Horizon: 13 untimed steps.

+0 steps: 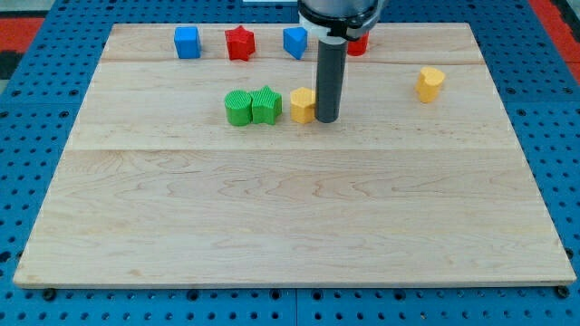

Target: Push yellow heart into yellow hexagon

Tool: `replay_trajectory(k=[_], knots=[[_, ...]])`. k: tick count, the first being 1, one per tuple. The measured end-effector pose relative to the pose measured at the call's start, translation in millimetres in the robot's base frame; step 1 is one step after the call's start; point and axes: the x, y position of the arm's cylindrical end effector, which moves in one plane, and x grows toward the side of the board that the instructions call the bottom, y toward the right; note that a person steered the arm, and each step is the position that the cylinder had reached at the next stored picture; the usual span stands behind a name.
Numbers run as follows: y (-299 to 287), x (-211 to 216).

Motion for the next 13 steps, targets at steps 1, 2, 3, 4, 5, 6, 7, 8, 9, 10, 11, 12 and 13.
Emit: replay_trajectory(k=[1,2,3,4,5,6,7,8,9,10,11,12,13], knots=[[-0.2,-7.6],[0.0,-13.2],[43.2,-38.2],[59.0,-74.3],[117.7,-97.8],[180.6,-107.2],[194.9,-78.3],[187.6,-53.5],[147.1,-59.5],[139.6,-86.1],[139.6,-78.8],[138.8,-67.7],[115.4,-68.5]])
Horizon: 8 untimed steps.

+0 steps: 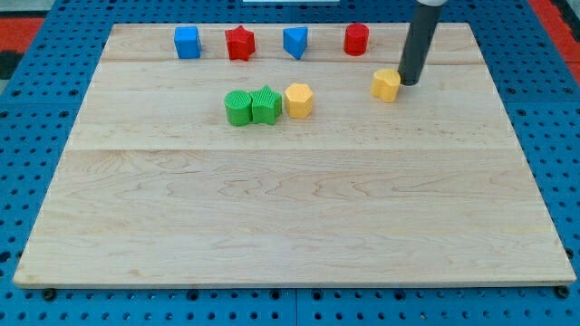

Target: Push yellow heart into yellow hexagon

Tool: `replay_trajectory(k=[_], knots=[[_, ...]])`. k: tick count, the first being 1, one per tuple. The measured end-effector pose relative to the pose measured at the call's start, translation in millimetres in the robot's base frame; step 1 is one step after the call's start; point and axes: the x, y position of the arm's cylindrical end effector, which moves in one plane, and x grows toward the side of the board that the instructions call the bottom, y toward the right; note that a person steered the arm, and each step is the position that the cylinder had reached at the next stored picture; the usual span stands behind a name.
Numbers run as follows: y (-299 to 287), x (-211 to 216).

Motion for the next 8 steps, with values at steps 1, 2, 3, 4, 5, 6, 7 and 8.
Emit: replay_trajectory(k=[1,2,3,4,5,6,7,8], knots=[[-13.9,4.6],[-31.3,24.6],[-46.4,34.3],[-77.2,32.7],[-96.5,32.9],[-93.6,33.4],[-83.0,33.4],[-68.7,33.4]])
